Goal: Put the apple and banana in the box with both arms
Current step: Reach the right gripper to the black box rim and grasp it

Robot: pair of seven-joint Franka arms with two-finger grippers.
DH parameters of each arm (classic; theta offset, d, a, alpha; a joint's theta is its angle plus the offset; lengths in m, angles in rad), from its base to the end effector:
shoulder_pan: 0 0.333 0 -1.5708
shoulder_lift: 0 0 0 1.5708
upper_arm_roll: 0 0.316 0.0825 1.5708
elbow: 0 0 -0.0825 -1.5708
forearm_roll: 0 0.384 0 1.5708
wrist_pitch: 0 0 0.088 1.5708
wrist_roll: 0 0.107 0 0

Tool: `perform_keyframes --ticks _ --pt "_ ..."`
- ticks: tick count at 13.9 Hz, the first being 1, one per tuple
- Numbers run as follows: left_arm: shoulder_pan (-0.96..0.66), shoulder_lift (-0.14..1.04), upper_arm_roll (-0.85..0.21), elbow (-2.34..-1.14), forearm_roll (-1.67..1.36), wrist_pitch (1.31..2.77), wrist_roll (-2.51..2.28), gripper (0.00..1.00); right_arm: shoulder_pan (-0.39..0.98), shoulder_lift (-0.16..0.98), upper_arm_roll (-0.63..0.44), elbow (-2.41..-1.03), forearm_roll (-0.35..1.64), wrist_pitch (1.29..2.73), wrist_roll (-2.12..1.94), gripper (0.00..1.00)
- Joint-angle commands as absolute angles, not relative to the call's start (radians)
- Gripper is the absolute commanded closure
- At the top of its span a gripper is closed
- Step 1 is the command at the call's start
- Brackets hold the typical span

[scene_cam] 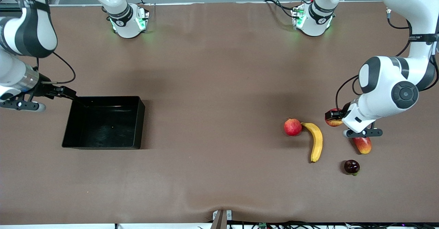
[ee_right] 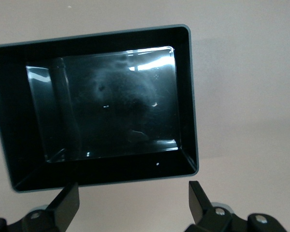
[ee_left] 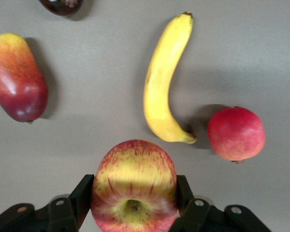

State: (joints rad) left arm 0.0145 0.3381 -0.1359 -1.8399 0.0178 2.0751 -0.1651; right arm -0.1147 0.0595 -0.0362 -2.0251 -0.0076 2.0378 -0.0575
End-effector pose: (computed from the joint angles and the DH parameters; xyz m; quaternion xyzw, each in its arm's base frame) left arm 0.6177 -0.0694 0.3387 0.9984 0.0198 -0.0514 0.0078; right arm 0.5526 -0.0842 0.4157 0.9987 -0.0449 -0.0237 0.0020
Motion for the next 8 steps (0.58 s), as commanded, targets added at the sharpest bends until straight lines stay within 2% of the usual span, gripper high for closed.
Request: perform_keyframes --ticks 1,8 --pt "0.006 0.341 -0.147 -1.81 0.028 2.052 -0.201 1.0 -0.165 0.116 -0.023 -2.039 -0.023 2.11 -0.132 0.0" --pt "0.0 0.339 -0.152 -1.798 0.026 2.051 -0.201 1.0 -0.25 0.314 -0.023 -2.059 -0.017 2.383 -0.415 0.0"
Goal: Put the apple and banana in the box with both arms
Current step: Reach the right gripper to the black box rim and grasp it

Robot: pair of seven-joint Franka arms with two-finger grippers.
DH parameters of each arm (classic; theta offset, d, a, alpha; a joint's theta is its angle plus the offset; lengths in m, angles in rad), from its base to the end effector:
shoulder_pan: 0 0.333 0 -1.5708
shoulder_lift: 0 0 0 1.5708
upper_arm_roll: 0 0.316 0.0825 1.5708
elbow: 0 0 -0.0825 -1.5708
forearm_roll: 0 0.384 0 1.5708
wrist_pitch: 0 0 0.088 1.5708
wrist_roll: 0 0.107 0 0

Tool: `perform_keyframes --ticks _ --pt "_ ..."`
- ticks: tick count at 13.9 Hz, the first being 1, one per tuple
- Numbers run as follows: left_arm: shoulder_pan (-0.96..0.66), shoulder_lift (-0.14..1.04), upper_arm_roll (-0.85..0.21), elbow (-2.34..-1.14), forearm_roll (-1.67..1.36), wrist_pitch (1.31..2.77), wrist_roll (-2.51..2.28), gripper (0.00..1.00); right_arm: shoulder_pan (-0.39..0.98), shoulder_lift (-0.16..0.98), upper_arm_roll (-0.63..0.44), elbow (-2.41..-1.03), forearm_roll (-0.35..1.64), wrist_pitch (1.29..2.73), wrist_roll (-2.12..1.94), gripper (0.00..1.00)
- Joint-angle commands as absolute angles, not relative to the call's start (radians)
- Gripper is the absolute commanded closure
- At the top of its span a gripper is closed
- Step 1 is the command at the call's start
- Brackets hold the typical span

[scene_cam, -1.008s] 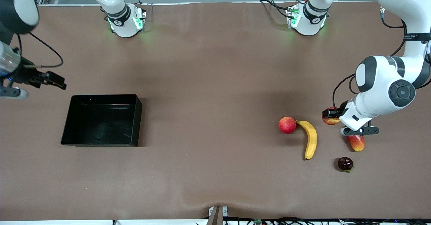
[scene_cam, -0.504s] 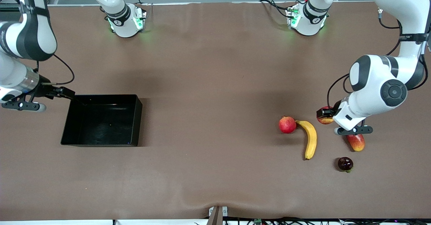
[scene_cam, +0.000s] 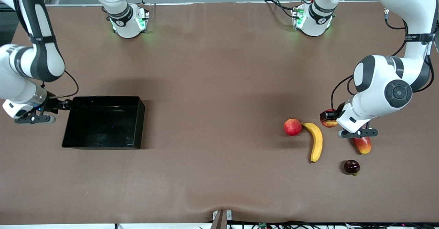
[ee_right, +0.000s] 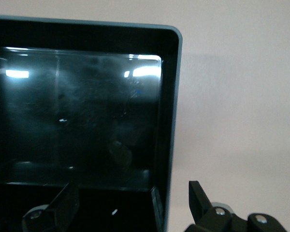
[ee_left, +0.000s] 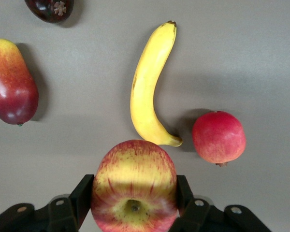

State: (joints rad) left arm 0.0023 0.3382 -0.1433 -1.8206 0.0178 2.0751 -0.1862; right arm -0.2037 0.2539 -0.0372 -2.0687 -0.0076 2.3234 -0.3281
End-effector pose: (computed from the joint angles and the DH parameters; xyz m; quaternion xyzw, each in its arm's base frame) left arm 0.6213 -0.0815 0.3473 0.9988 0.0210 -0.0422 0.0095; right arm 0.5674 -0.1390 0.3093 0.9989 0.0468 -0.0016 0.0073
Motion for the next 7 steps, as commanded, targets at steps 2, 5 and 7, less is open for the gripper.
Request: perform_keyframes --ticks 2,5,7 --pt "0.0 0.337 -0.152 -1.795 0.026 2.051 -0.199 1.0 -0.268 0.362 -0.021 -2.057 -0.009 2.408 -0.449 0.0" --pt "-0.003 0.339 -0.153 -1.775 0.026 2.03 -0.201 1.0 -0.272 0.397 -0.021 -2.056 -0.009 2.411 -0.476 0.47" --pt "-0.015 0.339 -0.153 -1.755 0.026 2.004 -0.201 1.0 -0.276 0.4 -0.021 -2.056 -0.009 2.413 -0.48 1.0"
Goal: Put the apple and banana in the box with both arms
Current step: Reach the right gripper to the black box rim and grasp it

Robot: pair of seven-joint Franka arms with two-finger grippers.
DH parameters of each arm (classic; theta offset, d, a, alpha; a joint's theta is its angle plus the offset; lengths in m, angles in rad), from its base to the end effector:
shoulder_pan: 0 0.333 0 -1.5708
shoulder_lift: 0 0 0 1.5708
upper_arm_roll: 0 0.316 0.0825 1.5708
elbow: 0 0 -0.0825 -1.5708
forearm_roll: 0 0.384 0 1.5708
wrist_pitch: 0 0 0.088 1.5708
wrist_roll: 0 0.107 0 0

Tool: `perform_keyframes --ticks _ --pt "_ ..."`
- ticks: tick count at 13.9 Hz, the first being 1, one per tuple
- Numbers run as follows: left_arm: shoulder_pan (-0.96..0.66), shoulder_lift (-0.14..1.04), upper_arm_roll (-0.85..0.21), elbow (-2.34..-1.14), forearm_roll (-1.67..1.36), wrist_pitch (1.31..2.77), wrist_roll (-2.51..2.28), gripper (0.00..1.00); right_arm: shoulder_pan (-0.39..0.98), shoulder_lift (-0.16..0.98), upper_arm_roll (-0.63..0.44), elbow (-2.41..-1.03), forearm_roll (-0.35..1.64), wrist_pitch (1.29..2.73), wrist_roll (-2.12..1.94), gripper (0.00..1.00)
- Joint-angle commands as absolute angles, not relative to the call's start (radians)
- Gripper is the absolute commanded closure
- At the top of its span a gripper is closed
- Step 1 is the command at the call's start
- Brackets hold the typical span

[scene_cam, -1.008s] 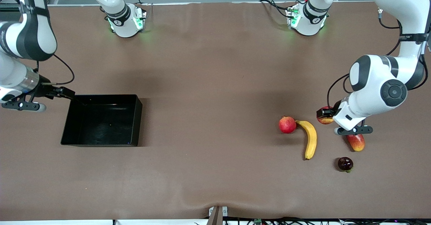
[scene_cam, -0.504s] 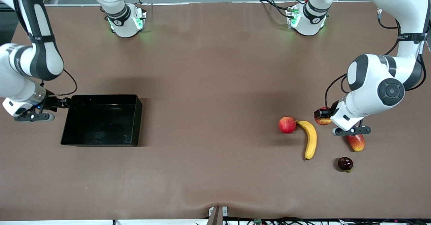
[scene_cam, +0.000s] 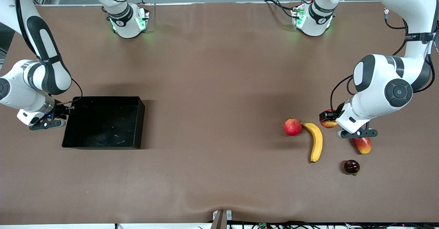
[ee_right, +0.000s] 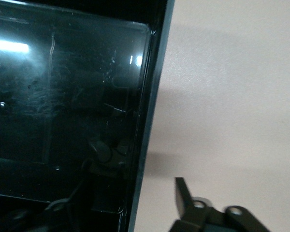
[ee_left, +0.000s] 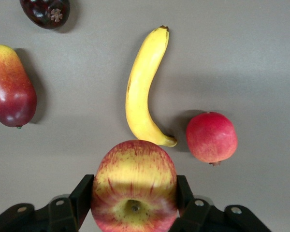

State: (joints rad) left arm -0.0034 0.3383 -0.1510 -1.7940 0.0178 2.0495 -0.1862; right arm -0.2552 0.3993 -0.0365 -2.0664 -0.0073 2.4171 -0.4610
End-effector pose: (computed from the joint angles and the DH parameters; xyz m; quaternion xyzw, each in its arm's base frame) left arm 0.6241 -0.0895 0.3573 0.9990 0.0147 -0.0418 0.0105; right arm 0.5615 -0.1684 0.2331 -0.9957 -0.0886 0.0260 0.0001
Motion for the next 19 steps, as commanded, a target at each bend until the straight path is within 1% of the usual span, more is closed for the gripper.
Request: perform_keyframes --ticks 1,5,7,9,11,12,14,16,19 --pt "-0.017 0.341 -0.153 -1.749 0.026 1.991 -0.201 1.0 -0.285 0.402 -0.02 -2.054 -0.008 2.413 -0.48 1.0" --pt "-0.018 0.339 -0.155 -1.744 0.029 1.987 -0.201 1.0 -0.284 0.393 -0.018 -2.054 -0.008 2.399 -0.477 1.0" --pt "-0.018 0.334 -0.156 -1.738 0.032 1.973 -0.201 1.0 -0.276 0.367 -0.017 -2.056 -0.006 2.393 -0.474 1.0" --pt "-0.018 0.334 -0.172 -1.714 0.031 1.941 -0.202 1.0 -0.249 0.309 -0.009 -2.049 0.001 2.324 -0.466 1.0" --pt "-0.017 0.33 -0.175 -1.698 0.032 1.905 -0.201 1.0 -0.198 0.25 -0.008 -2.031 0.052 2.24 -0.445 1.0" --pt "-0.017 0.327 -0.176 -1.691 0.035 1.882 -0.199 1.0 -0.161 0.233 -0.008 -2.014 0.064 2.196 -0.405 1.0" --pt "-0.012 0.327 -0.215 -1.655 0.037 1.817 -0.201 1.0 -0.048 0.201 -0.009 -1.976 0.064 2.099 -0.219 1.0" --pt "-0.014 0.305 -0.248 -1.637 0.037 1.743 -0.213 1.0 0.061 0.199 -0.008 -1.924 0.064 2.033 -0.062 1.0" --pt "-0.012 0.272 -0.284 -1.623 0.034 1.704 -0.248 1.0 0.263 0.207 -0.008 -1.885 0.081 2.031 0.226 1.0"
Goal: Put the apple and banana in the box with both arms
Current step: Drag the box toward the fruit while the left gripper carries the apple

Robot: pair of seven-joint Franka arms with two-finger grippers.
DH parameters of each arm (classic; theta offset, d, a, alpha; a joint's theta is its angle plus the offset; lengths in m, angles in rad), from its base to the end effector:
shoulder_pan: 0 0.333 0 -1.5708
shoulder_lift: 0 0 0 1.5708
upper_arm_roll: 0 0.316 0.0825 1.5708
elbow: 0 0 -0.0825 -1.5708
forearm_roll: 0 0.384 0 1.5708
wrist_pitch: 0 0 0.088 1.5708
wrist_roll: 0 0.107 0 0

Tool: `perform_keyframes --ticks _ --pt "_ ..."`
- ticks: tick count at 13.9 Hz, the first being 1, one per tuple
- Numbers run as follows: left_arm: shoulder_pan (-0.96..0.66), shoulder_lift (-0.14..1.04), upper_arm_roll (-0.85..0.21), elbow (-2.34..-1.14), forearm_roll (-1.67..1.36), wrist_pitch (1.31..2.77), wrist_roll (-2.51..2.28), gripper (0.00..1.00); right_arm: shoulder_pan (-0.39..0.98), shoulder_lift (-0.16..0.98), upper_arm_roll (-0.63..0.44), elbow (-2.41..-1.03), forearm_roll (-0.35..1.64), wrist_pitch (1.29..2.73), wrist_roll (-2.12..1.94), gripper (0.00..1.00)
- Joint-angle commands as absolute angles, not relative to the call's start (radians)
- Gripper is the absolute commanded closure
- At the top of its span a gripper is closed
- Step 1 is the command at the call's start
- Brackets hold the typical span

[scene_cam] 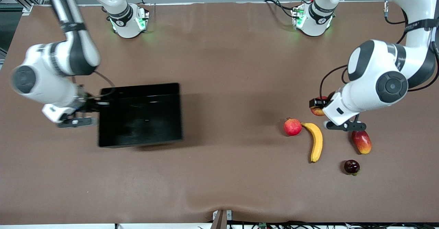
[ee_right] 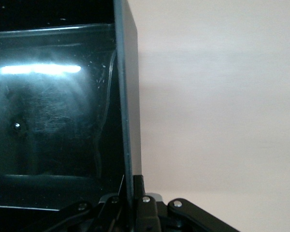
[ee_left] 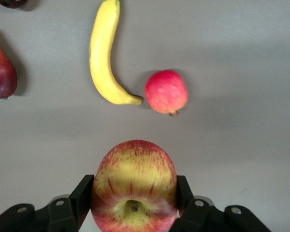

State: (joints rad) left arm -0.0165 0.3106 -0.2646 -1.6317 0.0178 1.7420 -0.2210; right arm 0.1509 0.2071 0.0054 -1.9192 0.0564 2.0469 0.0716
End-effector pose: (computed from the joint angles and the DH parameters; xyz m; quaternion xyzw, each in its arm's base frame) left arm 0.6068 -0.1576 0.4297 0.9946 -0.0300 -0.0995 0.0073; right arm 0.5871 0.0955 0.3793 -0.9985 -0.0284 0.0423 0.0204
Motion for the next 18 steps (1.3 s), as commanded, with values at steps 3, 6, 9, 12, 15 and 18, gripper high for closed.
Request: perform_keyframes --ticks 3,6,9,12,15,18 --pt "-0.012 0.261 -0.304 -1.617 0.02 1.697 -0.274 1.0 0.429 0.23 -0.009 -1.847 0.149 2.059 0.443 1.0" --pt "-0.018 0.279 -0.35 -1.598 0.018 1.698 -0.375 1.0 0.541 0.262 -0.009 -1.844 0.156 2.101 0.602 1.0" --pt "-0.021 0.311 -0.382 -1.597 0.014 1.709 -0.397 1.0 0.656 0.307 -0.009 -1.845 0.158 2.149 0.769 1.0" --pt "-0.047 0.345 -0.393 -1.598 0.012 1.759 -0.44 1.0 0.757 0.36 -0.009 -1.85 0.158 2.233 0.895 1.0" --pt "-0.099 0.4 -0.393 -1.598 0.02 1.84 -0.586 1.0 0.854 0.419 -0.009 -1.85 0.158 2.351 1.014 1.0" --pt "-0.143 0.46 -0.391 -1.598 0.031 1.92 -0.717 1.0 0.903 0.472 -0.009 -1.85 0.158 2.443 1.035 0.98"
